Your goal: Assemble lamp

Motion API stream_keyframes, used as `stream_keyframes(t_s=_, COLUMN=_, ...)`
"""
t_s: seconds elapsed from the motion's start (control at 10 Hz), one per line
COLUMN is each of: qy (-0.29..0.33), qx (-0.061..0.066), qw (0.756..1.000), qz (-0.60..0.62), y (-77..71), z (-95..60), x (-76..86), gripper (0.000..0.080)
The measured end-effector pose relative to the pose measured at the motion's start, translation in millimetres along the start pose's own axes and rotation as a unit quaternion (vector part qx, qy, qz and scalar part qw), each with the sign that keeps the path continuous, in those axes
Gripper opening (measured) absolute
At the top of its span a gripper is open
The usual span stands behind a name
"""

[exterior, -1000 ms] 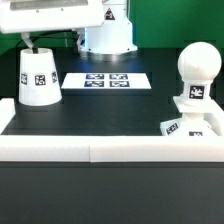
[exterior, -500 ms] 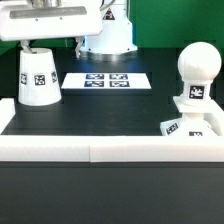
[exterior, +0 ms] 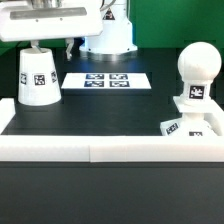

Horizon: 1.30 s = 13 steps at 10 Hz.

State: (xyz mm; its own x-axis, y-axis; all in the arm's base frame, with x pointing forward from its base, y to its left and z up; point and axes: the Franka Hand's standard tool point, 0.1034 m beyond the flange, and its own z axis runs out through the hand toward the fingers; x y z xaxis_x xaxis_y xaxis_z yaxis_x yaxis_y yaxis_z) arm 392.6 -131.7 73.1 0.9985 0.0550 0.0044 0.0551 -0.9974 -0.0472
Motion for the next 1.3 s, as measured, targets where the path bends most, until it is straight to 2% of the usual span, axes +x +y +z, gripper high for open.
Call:
stream_keyframes(t_s=0.1, qy=0.0, qx=0.0, qw=1.0, qz=0.0, y=0.0, z=0.0, x=0.1, gripper=0.0137)
stream_keyframes(t_s=0.2, qy=0.001, qx=0.0, qw=1.0, qz=0.0, y=0.0, z=-0.5, x=0.4, gripper=0.0044)
stream_keyframes(t_s=0.6, qy=-0.001, qx=0.002, qw=1.0, qz=0.0, y=-1.2, z=-0.7, x=0.0, gripper=0.0044)
stream_keyframes(t_s=0.7, qy=-0.007, qx=0.011, qw=1.0, qz=-0.002, y=-6.0, z=-3.0, x=0.4, gripper=0.0044)
stream_keyframes(t_s=0.9, qy=-0.02, qx=0.04, qw=0.999, qz=-0.014, y=-26.3, z=-18.1, x=7.3, gripper=0.0044)
stream_keyframes(t_s=1.1, qy=-0.031, qx=0.064, qw=0.997, qz=-0.028, y=-42.7, z=-35.6, x=20.4, gripper=0.0044)
stream_keyframes(t_s=1.2, qy=-0.028, qx=0.075, qw=0.996, qz=-0.033, y=-50.2, z=-46.3, x=32.6, gripper=0.0044)
stream_keyframes(t_s=1.3, qy=-0.018, qx=0.075, qw=0.996, qz=-0.042, y=-54.8, z=-56.1, x=44.9, gripper=0.0044)
